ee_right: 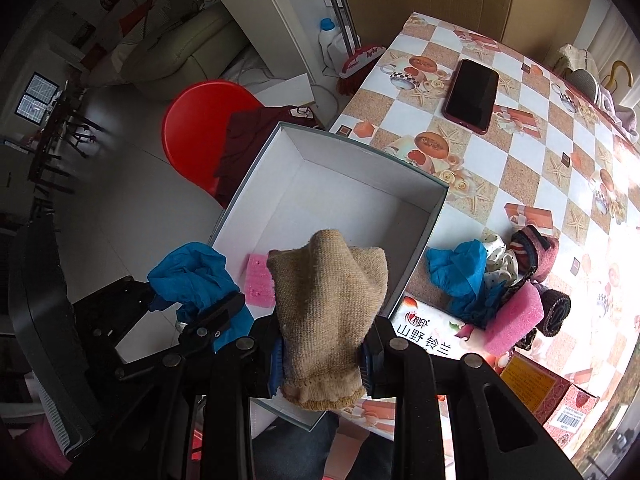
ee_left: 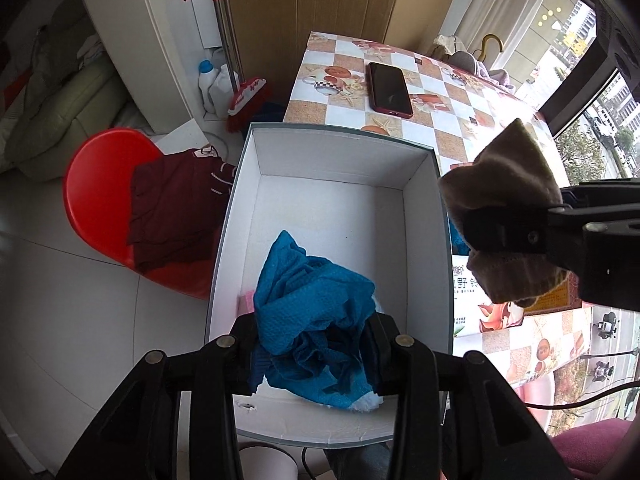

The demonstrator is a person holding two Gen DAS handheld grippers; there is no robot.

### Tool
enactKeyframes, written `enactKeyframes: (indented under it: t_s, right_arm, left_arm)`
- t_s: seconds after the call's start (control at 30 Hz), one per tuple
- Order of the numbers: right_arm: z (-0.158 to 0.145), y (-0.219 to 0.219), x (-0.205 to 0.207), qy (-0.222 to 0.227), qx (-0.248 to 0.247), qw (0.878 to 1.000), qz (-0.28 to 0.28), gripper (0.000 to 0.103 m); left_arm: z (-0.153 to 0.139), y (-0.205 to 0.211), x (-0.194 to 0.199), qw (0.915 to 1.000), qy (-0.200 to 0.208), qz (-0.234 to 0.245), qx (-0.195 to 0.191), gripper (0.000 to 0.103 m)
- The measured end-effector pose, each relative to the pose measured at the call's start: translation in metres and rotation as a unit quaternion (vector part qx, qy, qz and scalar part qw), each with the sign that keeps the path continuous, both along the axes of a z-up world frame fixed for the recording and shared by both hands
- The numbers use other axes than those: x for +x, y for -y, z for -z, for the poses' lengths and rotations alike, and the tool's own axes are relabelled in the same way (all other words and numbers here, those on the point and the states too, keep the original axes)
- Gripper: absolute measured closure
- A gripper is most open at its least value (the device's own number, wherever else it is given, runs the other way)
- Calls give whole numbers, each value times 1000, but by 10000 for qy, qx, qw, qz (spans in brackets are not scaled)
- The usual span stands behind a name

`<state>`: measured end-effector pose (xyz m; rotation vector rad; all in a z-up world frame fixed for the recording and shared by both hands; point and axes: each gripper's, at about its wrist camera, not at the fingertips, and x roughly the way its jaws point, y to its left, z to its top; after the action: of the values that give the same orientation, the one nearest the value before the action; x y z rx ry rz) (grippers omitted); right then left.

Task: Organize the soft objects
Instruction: 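Release the blue cloth and beige glove into the box with both tools, then grasp the pink knit hat with the left tool while the right tool grasps the striped knit hat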

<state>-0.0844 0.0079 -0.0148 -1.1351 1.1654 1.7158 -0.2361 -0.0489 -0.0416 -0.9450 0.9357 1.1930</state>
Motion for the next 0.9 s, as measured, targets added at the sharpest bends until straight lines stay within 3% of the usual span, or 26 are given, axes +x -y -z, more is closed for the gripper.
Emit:
enactKeyframes:
  t_s: [0.07, 0.13, 0.17, 0.3, 0.37, 0.4, 0.67, 0.9]
  right_arm:
    - [0, 0, -2, -52, -18, 10000, -41, 72]
    - [0, -1, -3, -63, -15, 10000, -38, 57]
    - [-1, -1, -2, -65, 12, 10000, -16, 42]
    - [-5, -3, 2, -69, 88, 9999, 46, 37]
    - [-5, -5, 6, -30, 70, 9999, 132, 8]
    - [-6, -5, 9, -30, 62, 9998, 204, 1]
    - [-14, -9, 65, -99, -196, 9961, 852, 1]
    - [-27, -12, 188, 59, -315, 9769, 2115, 1]
  left_arm:
    - [-3, 1, 2, 9999, -9, 67, 82, 42]
    - [-4, 1, 4, 9999, -53, 107, 124, 31]
    - [-5, 1, 5, 9998, -47, 118, 121, 26]
    - [-6, 2, 5, 9997, 147, 145, 157, 20]
    - [-8, 2, 5, 9995, 202, 115, 196, 6]
    - [-9, 2, 5, 9994, 239, 110, 231, 0]
    - [-34, -11, 23, 9964, 553, 338, 542, 0]
    - [-39, -34, 76, 9935, 591, 929, 277, 0]
